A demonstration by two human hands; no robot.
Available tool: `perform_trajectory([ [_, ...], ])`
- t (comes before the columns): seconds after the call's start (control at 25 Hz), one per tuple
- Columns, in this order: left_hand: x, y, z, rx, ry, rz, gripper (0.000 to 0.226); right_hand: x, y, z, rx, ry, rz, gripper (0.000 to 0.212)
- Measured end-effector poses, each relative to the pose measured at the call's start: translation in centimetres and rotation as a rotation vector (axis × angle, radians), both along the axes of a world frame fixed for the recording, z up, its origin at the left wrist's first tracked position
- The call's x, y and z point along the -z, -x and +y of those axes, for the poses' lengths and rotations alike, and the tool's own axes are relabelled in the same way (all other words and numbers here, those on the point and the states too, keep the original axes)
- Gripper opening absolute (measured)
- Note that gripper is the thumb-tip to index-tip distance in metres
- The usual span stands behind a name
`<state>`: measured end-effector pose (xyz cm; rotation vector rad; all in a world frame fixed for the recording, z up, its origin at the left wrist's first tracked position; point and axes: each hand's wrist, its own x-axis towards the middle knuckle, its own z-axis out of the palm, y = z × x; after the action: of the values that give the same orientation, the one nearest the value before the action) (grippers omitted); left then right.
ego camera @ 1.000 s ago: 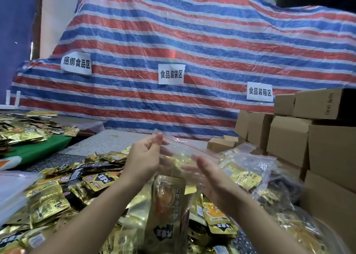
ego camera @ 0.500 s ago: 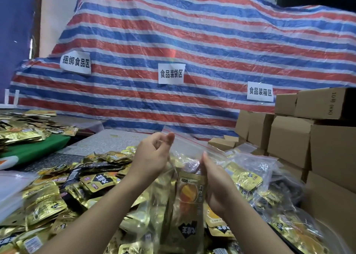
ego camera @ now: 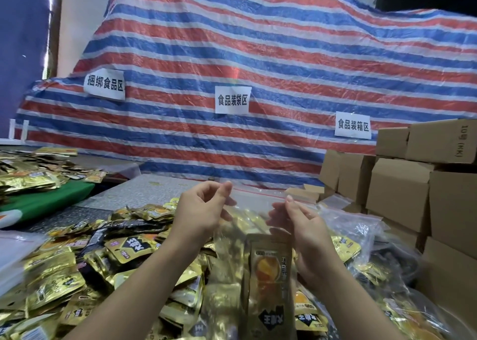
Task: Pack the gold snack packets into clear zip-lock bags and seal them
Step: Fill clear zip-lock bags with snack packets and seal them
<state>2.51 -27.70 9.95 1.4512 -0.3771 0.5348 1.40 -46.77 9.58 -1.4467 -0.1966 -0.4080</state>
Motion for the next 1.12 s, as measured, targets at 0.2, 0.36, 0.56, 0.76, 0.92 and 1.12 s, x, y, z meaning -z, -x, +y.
perform_trajectory([
  [0.2,-0.6,-0.3,-0.4,0.009,-0.019,-0.031,0.027,0.0,-0.4,-1.2,-0.047,-0.080,-0.014,0.027],
  [0.36,-0.6,0.0,-1.1,0.022,-0.038,-0.071,0.033,-2.0,0.7,-1.3,0.487,0.329,-0.495,0.017],
  [0.56,-1.4,0.3,-1.2,0.070,-0.079,-0.150,0.031,-5.3,2.3,2.4,0.309,1.072,-0.562,0.033],
  [0.76,-3.1,0.2,-1.5,0.089,-0.163,-0.173,0.020,-6.1,2.8,1.5,0.379,1.115,-0.508,0.019],
  [0.92,-3.8,1.0,-1.9,0.079,-0.178,-0.246,0.014,-6.7,3.4,1.1,0.233,1.021,-0.435,0.023],
  [1.12,-4.3,1.6,-1.6,0.107,-0.179,-0.274,0.021,-7.3,3.7,0.9,0.195,0.874,-0.460,0.021],
])
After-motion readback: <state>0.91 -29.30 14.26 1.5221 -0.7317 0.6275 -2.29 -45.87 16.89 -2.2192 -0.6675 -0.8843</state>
